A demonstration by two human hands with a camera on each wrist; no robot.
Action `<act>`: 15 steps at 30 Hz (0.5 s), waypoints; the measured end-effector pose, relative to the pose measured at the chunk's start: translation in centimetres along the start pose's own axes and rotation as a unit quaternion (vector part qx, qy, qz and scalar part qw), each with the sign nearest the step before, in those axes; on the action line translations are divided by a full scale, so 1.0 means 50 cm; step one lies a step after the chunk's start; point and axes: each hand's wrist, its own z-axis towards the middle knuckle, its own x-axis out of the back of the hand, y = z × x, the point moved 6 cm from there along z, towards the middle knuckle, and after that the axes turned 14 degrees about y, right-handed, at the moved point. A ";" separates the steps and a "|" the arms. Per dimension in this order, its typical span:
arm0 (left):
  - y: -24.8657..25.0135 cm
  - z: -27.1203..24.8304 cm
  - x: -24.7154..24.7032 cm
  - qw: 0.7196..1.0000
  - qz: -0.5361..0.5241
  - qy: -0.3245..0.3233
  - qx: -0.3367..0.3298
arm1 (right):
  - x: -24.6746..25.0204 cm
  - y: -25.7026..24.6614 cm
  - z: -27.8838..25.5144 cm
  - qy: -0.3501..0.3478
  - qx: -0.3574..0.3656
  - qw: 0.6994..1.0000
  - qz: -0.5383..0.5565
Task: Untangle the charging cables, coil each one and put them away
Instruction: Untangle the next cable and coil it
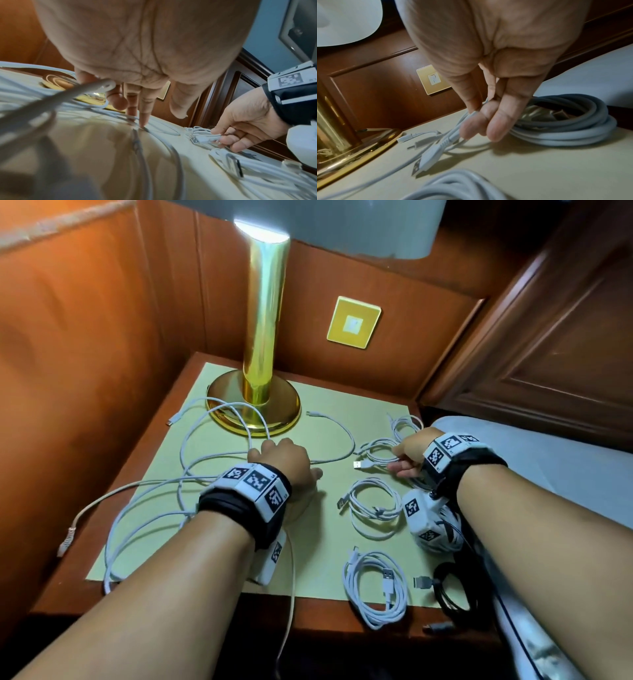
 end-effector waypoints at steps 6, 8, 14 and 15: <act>-0.022 0.026 0.029 0.993 -0.076 0.066 0.068 | -0.011 -0.003 0.014 -0.013 -0.012 1.000 0.004; -0.025 0.030 0.041 0.989 -0.101 0.087 0.071 | -0.011 -0.012 0.016 -0.013 -0.005 1.000 -0.002; -0.024 0.018 0.056 0.984 -0.123 0.121 0.039 | 0.000 -0.039 0.009 -0.014 0.033 0.998 -0.055; -0.023 0.017 0.057 0.983 -0.127 0.126 0.033 | 0.005 -0.037 0.008 -0.015 0.038 0.997 -0.058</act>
